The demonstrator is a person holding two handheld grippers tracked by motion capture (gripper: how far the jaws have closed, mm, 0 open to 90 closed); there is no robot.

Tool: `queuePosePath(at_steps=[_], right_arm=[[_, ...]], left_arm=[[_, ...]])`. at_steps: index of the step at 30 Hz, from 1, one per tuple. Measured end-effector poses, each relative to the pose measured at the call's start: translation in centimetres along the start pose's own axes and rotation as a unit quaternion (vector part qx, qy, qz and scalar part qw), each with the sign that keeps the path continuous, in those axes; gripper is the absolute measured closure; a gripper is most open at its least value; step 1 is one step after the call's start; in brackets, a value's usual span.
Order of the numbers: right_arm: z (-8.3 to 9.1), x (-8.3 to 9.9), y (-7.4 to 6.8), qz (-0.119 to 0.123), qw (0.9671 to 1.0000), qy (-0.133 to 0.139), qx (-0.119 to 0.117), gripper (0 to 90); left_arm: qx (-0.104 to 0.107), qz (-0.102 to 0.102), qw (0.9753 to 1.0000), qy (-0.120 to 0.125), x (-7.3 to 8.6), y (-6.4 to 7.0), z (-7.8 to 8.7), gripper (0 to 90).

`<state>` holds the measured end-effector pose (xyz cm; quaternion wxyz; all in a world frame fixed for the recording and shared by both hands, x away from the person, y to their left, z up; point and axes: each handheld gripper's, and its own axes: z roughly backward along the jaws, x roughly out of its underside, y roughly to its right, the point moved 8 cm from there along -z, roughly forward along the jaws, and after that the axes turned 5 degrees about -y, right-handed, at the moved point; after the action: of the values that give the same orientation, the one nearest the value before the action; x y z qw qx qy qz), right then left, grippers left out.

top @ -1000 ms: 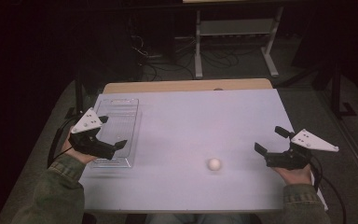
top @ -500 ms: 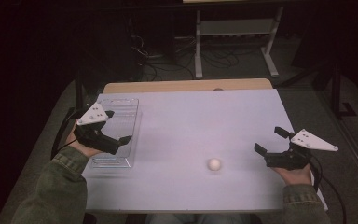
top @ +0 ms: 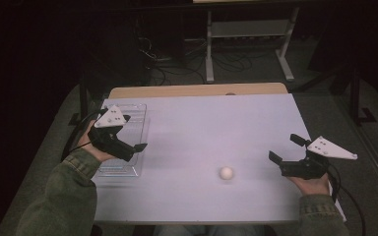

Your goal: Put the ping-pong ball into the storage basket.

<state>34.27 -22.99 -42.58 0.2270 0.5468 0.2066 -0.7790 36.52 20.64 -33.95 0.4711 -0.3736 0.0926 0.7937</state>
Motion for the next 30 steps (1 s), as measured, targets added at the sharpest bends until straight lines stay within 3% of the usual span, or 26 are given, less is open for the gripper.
queuePosePath(at_steps=[8,22,30], right_arm=[[0.0,0.0,0.0,-0.002,1.0,-0.002,-0.003,0.0],[0.1,0.1,0.1,0.0,1.0,-0.003,0.001,0.0],[0.1,0.1,0.1,-0.001,1.0,-0.002,0.001,0.0]], left_arm=[[0.02,-0.014,0.9996,-0.016,-0.4,0.1,-0.6,0.0],[0.025,-0.036,0.9988,-0.023,-2.3,0.4,-1.5,0.0],[0.041,-0.045,0.9976,-0.032,-2.9,0.8,-2.2,0.0]])
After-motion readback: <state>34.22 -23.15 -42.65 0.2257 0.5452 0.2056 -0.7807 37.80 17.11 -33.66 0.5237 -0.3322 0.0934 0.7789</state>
